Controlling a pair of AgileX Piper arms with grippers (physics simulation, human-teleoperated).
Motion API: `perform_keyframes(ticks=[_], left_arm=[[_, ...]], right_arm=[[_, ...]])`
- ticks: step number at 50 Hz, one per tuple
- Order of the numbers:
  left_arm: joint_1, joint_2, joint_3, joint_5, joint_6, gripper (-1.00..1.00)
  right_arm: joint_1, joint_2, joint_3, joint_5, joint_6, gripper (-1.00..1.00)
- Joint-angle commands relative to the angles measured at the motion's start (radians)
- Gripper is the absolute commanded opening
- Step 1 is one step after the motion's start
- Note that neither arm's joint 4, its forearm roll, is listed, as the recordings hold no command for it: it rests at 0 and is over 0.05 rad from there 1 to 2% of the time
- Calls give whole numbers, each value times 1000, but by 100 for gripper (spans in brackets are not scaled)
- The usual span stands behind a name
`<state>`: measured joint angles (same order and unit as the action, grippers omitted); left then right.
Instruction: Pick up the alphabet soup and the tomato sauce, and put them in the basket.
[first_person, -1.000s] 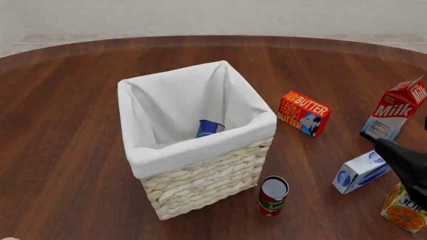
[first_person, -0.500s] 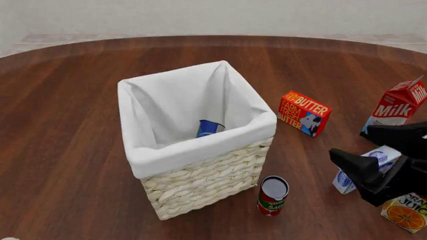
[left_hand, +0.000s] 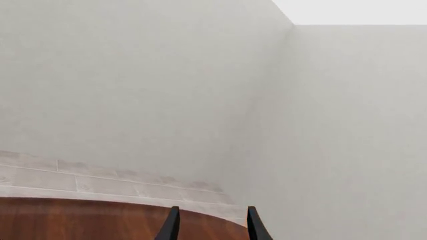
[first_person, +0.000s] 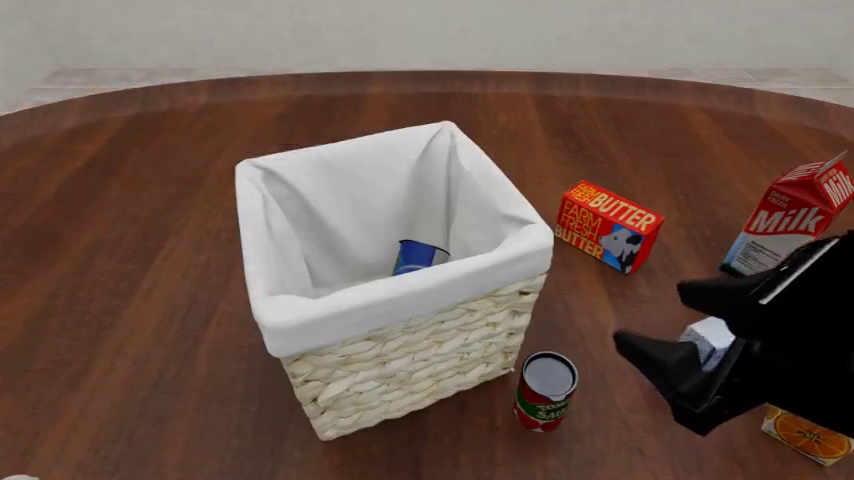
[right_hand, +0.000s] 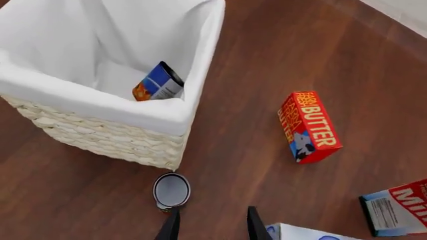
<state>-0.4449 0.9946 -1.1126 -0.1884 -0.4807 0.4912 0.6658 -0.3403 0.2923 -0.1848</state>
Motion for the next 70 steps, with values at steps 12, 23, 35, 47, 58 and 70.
perform_keyframes(ticks=[12, 23, 35, 47, 58, 70], left_arm=[[4, 8, 11, -12, 1, 100], [-4, 14, 22, -24, -2, 100], [-4, 12, 30, -31, -8, 100], [1, 11, 43, -42, -16, 100], [7, 11, 53, -50, -21, 100], [9, 16, 59, -57, -24, 100]], right_arm=[[89, 136, 35, -109, 12, 100], [112, 215, 55, -170, 11, 100], [137, 285, 60, -225, 18, 100], [167, 343, 73, -271, 25, 100], [181, 387, 83, -310, 31, 100], [184, 455, 96, -368, 36, 100]])
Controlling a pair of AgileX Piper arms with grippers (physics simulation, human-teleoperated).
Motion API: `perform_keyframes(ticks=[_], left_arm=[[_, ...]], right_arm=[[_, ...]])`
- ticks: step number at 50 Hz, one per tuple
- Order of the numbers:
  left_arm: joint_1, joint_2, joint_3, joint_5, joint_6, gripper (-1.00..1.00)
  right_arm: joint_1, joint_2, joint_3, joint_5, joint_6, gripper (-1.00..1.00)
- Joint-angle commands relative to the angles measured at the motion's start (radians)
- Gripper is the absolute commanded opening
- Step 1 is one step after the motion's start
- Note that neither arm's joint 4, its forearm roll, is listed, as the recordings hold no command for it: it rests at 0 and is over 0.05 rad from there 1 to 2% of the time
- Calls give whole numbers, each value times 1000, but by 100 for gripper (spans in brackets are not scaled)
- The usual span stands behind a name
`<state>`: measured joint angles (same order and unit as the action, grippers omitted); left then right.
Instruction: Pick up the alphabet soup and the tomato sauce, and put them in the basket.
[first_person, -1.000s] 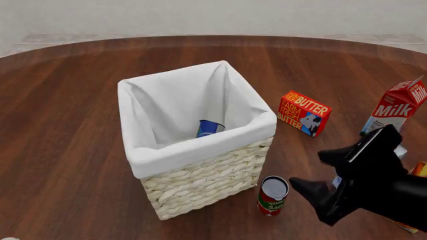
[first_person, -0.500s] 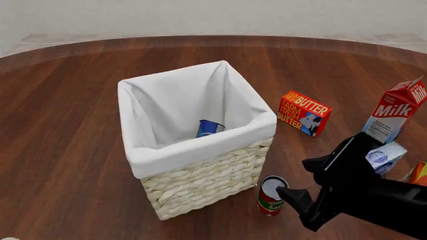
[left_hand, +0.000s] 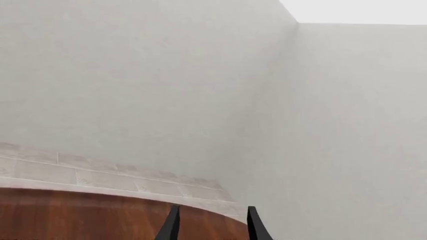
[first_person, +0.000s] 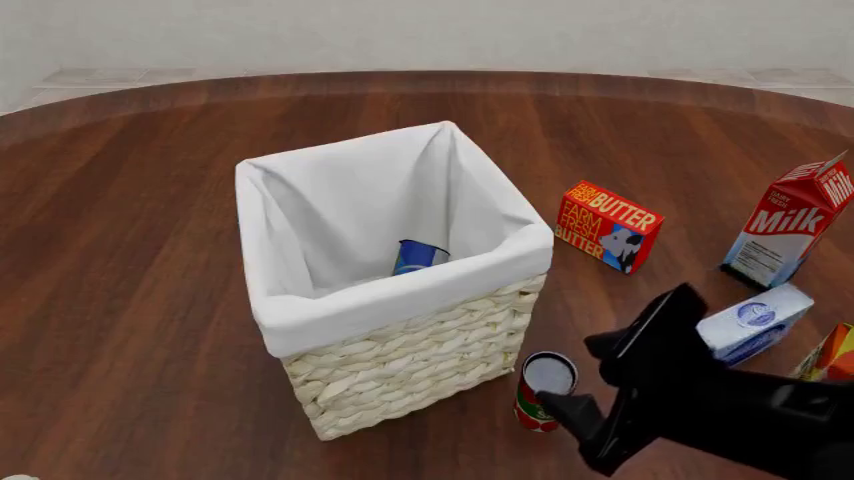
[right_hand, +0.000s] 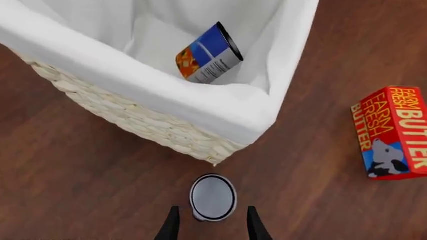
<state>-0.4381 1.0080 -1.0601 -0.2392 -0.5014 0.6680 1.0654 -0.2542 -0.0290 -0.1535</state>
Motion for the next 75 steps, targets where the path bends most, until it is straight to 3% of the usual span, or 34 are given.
perform_keyframes(ticks=[1, 47, 66, 67, 75], left_arm=[[3, 3, 6, -7, -4, 100], [2, 17, 17, -24, -9, 100], [3, 15, 26, -33, -15, 100], [3, 15, 26, -33, -15, 100], [2, 15, 24, -31, -13, 100]], right_arm=[[10, 63, 9, -51, 7, 100], [-9, 248, 50, -228, 20, 100], [-18, 267, 63, -254, 17, 100], [-19, 258, 63, -250, 16, -100], [-32, 228, 64, -236, 5, -100]])
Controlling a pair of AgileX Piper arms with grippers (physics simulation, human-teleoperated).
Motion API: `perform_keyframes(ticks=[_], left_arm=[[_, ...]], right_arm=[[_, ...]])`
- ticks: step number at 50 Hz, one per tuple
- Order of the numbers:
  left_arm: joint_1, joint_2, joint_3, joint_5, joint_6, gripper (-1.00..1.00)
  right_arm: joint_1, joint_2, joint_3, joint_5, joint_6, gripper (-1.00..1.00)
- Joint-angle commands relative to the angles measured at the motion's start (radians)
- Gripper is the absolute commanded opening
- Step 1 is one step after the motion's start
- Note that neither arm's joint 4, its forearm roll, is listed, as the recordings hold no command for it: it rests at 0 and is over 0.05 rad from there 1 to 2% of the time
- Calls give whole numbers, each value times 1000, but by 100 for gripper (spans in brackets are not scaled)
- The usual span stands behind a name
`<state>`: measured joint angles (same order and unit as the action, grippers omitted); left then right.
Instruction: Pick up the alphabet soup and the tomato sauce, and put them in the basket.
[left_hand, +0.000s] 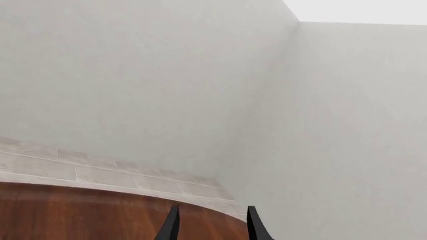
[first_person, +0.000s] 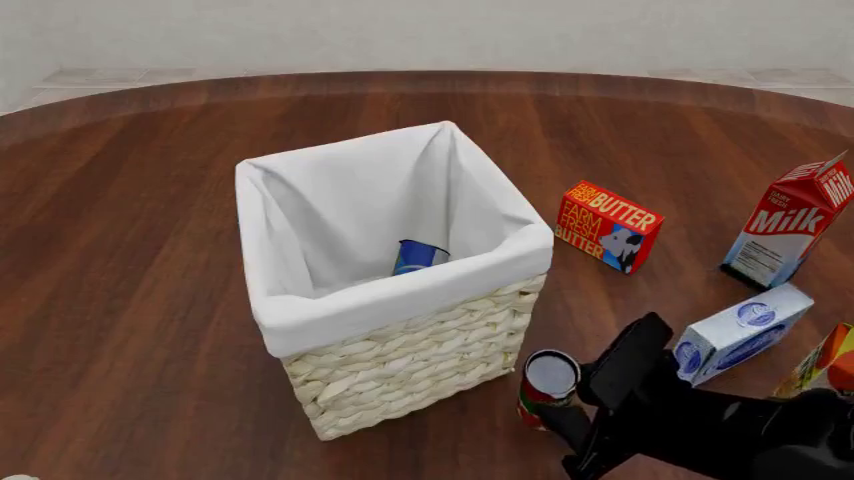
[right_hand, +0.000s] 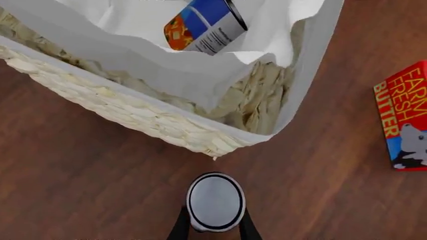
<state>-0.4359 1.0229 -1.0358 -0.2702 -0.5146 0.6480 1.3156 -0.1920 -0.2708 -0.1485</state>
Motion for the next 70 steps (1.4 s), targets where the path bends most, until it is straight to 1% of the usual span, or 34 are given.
perform_keyframes(ticks=[1, 17, 27, 41, 43, 48, 56, 70], left_arm=[[0, 0, -1, 1, 1, 100], [0, -6, -2, 6, 4, 100], [-3, -3, -15, 12, 5, 100], [-8, -4, -24, 18, 7, 100], [-10, -7, -27, 20, 8, 100], [-14, -9, -29, 21, 9, 100], [-13, -7, -31, 16, 5, 100], [-12, -11, -29, 12, 2, 100]], right_arm=[[-12, -25, 2, 6, 1, -100], [-9, -75, 3, 36, 0, -100], [-14, -179, -8, 124, -1, -100], [-16, -277, -10, 208, -6, -100], [-17, -319, -12, 243, -8, -100], [-20, -362, -15, 280, -9, -100], [-20, -457, -33, 375, -17, -100], [-28, -534, -74, 473, -30, -100]])
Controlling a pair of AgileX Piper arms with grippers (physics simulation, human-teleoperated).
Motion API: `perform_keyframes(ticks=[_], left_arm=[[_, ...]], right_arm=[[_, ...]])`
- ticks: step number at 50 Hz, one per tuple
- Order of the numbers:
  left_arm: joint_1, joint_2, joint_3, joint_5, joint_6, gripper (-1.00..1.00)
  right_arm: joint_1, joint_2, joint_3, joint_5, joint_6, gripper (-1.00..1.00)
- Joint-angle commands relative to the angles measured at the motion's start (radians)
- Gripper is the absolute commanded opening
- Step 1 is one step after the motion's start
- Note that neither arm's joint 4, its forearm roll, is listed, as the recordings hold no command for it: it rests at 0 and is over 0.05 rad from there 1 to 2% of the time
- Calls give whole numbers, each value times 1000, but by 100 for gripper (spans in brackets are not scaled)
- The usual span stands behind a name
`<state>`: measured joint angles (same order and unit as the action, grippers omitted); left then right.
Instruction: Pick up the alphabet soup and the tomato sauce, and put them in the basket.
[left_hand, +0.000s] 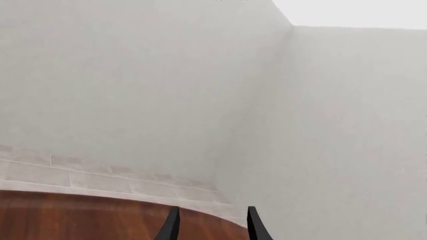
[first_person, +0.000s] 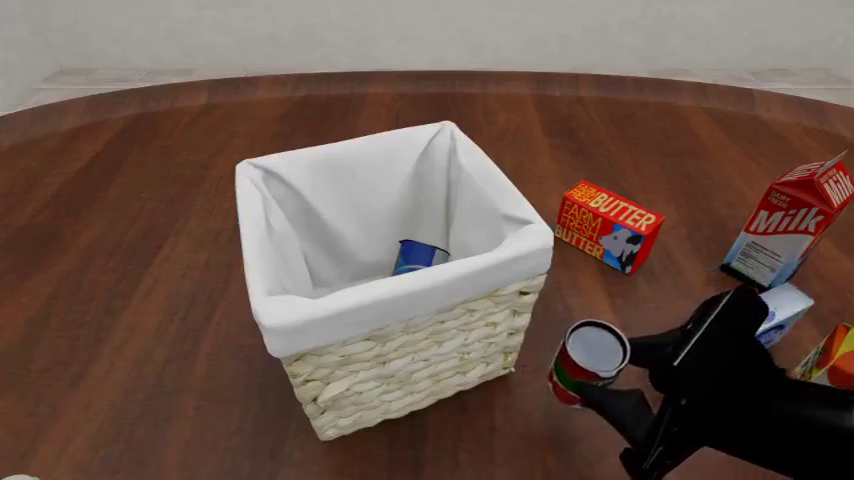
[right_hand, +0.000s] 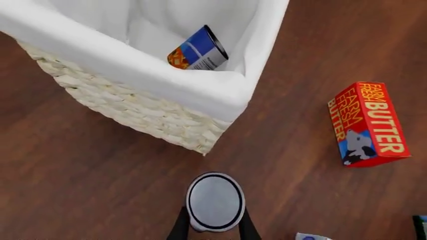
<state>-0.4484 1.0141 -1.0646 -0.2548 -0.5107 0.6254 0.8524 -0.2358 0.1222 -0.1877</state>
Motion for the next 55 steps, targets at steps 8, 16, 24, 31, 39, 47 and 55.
perform_keyframes(ticks=[8, 16, 24, 31, 39, 47, 55], left_arm=[[6, 3, 1, -8, -6, 100], [6, 1, -5, -4, -5, 100], [8, 4, -1, -11, -10, 100], [10, 7, 1, -16, -15, 100], [5, 2, -4, -13, -16, 100], [6, 2, 2, -19, -19, 100], [9, -4, 3, -13, -20, 100]], right_arm=[[-27, -151, -70, 173, -4, -100], [-31, -245, -132, 296, -27, -100], [-42, -291, -174, 366, -34, -100], [-71, -329, -216, 413, -56, -100], [-76, -325, -284, 449, -71, -100], [-69, -308, -334, 470, -93, -100], [-71, -272, -377, 462, -111, -100]])
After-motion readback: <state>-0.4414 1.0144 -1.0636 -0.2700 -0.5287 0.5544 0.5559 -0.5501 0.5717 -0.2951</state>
